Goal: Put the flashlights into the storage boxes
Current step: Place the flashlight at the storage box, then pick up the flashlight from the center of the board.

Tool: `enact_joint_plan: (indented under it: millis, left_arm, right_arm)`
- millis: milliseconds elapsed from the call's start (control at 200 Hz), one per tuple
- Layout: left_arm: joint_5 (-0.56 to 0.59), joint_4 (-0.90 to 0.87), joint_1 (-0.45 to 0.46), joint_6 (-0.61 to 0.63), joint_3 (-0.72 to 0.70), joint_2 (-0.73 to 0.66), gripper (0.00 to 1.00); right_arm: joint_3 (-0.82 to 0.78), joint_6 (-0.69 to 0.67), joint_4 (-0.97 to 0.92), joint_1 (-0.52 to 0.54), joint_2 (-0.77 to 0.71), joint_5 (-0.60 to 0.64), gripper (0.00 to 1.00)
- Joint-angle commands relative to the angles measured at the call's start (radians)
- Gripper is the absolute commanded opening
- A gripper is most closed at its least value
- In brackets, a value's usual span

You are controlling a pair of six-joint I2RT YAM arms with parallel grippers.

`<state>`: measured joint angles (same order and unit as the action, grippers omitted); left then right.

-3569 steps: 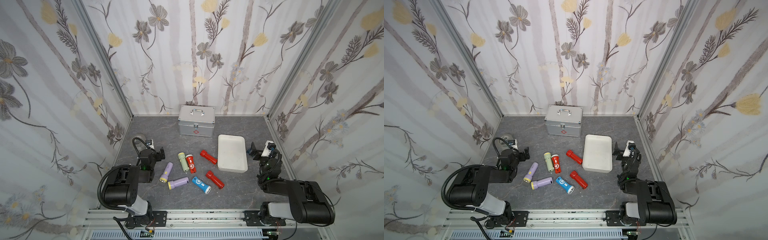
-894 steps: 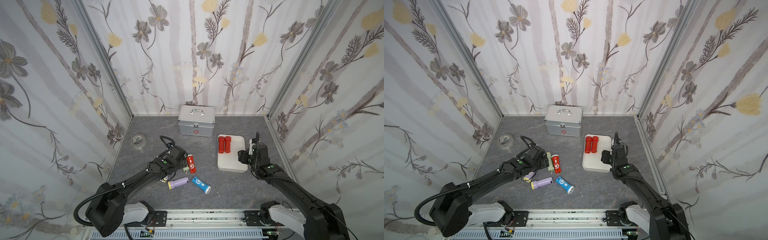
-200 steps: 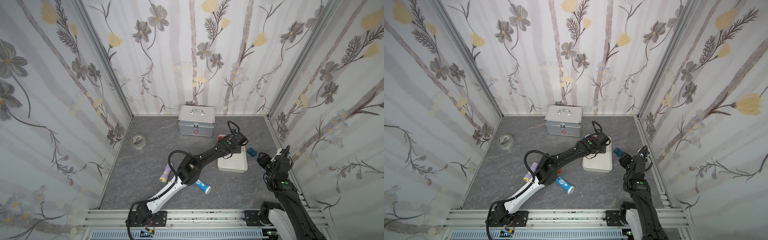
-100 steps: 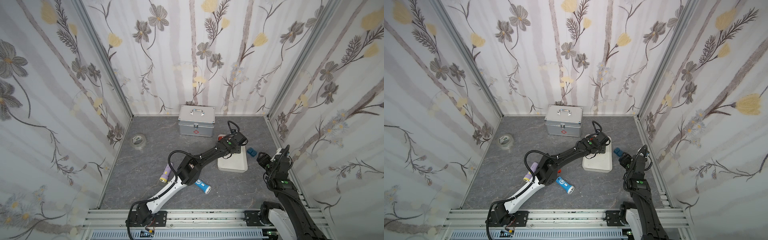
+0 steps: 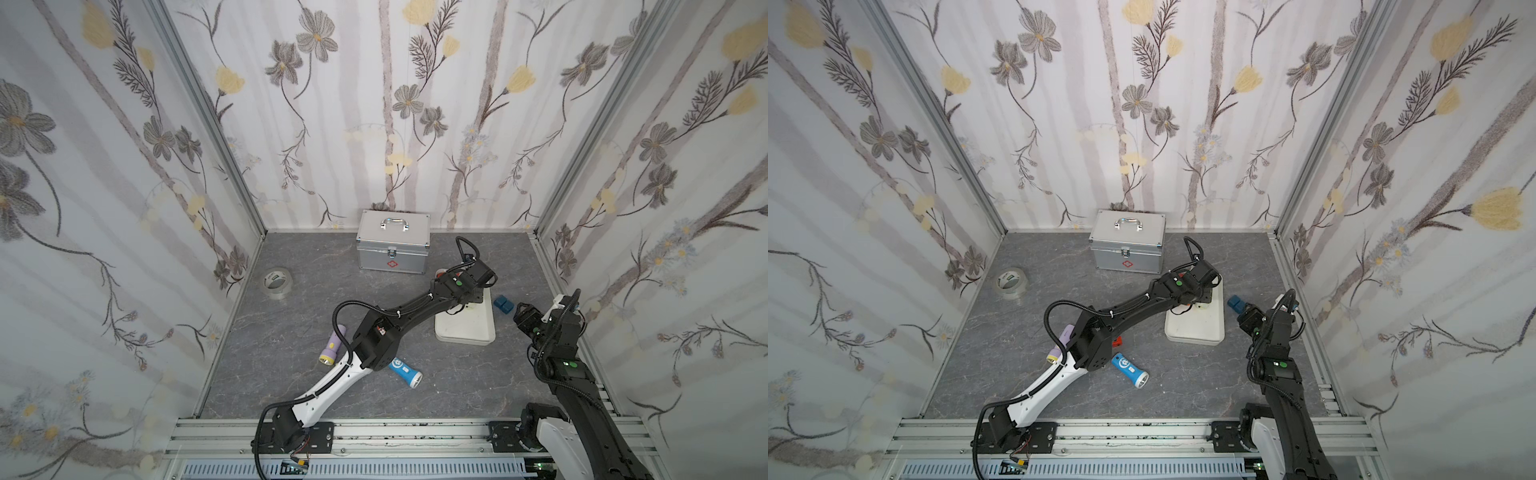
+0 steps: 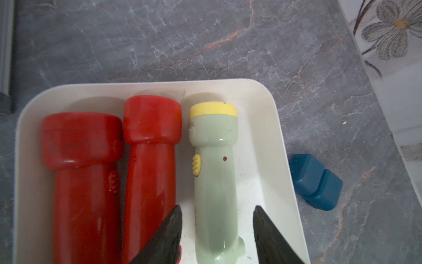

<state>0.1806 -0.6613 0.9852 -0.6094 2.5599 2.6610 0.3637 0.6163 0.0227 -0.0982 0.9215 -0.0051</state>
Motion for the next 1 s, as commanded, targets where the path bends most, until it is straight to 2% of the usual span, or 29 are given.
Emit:
enact_joint_plan:
  millis: [0, 125, 240, 340, 475, 630, 719, 829, 879, 959, 994]
  left_arm:
    - [0.034, -0.028, 0.000, 0.007, 0.010, -0.047, 0.52]
    - [0.051, -0.075, 0.000, 0.025, -0.009, -0.112, 0.52]
    - [0.080, -0.099, 0.000, 0.048, -0.122, -0.223, 0.52]
    - [0.106, -0.081, -0.010, 0.064, -0.330, -0.369, 0.53]
    - [0.099, 0.003, -0.063, 0.043, -0.728, -0.629, 0.54]
    - [0.031, 0.098, -0.223, -0.011, -1.192, -0.955, 0.54]
    - [0.008, 0.116, -0.356, -0.041, -1.399, -1.122, 0.57]
    - [-0.017, 0.137, -0.530, -0.070, -1.588, -1.281, 0.61]
    - [-0.016, 0.145, -0.602, -0.080, -1.656, -1.349, 0.67]
    - [0.043, 0.158, -0.687, -0.104, -1.751, -1.455, 0.69]
    - [0.104, 0.163, -0.703, -0.126, -1.788, -1.496, 0.69]
  right_arm:
    - [0.010, -0.002, 0.026, 0.000, 0.002, -0.054, 0.67]
    - [0.016, -0.005, 0.044, 0.002, 0.031, -0.139, 0.66]
    - [0.036, 0.001, 0.054, 0.023, 0.086, -0.186, 0.66]
    - [0.061, -0.002, 0.070, 0.077, 0.146, -0.183, 0.66]
    - [0.138, -0.012, 0.079, 0.159, 0.266, -0.150, 0.67]
    - [0.276, -0.046, 0.049, 0.193, 0.438, -0.181, 0.66]
    - [0.354, -0.068, 0.024, 0.264, 0.505, -0.176, 0.66]
    - [0.431, -0.063, 0.027, 0.388, 0.566, -0.150, 0.66]
    - [0.446, -0.052, 0.045, 0.443, 0.589, -0.150, 0.66]
    - [0.473, -0.043, 0.075, 0.531, 0.630, -0.153, 0.66]
    - [0.488, -0.041, 0.082, 0.566, 0.650, -0.147, 0.66]
